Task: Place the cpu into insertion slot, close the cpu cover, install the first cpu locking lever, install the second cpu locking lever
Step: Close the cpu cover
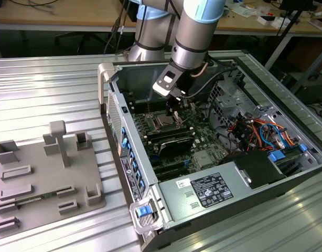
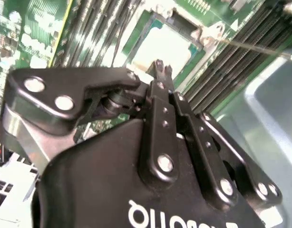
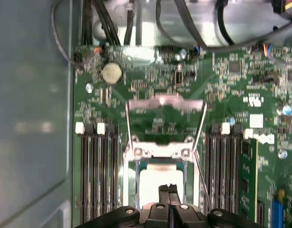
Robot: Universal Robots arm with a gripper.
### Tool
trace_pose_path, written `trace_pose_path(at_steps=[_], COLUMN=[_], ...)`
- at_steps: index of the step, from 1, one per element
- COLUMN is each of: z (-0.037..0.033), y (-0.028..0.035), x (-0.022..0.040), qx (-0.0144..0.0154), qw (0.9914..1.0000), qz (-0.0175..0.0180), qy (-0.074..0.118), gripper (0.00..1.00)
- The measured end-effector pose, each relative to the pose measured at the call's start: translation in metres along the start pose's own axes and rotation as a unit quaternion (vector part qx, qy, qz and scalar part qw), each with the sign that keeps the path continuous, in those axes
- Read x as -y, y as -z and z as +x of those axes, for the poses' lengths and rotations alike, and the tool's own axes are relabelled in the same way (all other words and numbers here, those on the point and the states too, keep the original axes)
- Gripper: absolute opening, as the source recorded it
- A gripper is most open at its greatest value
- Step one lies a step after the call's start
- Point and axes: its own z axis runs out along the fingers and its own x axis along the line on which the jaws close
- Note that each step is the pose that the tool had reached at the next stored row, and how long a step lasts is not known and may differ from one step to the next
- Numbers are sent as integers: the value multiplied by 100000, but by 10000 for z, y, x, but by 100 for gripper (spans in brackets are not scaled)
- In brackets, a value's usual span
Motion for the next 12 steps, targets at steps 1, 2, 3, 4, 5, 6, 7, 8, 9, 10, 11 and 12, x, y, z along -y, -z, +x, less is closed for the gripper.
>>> trace_pose_path(at_steps=[1, 2, 3, 4, 5, 6, 7, 8, 9, 10, 11, 12], z=[0, -1, -1, -1, -1, -2, -3, -4, -6, -7, -8, -9], y=[-2, -3, -3, 5, 15, 58, 106, 152, 207, 253, 289, 327], x=[-19, -31, -31, -31, -32, -32, -31, -31, -31, -31, -31, -31], qx=[3, 9, 17, 62, 92, 163, 211, 279, 322, 341, 366, 453], qw=[100000, 100000, 100000, 100000, 100000, 100000, 100000, 100000, 99999, 99999, 99999, 99999], qz=[-4, -3, 2, 9, 8, 2, 2, 6, 8, 6, 5, 6], qy=[3, 9, -1, -2, 3, 6, 2, 1, 5, 1, 2, 0], gripper=[11, 11, 11, 11, 11, 11, 11, 11, 11, 11, 11, 11])
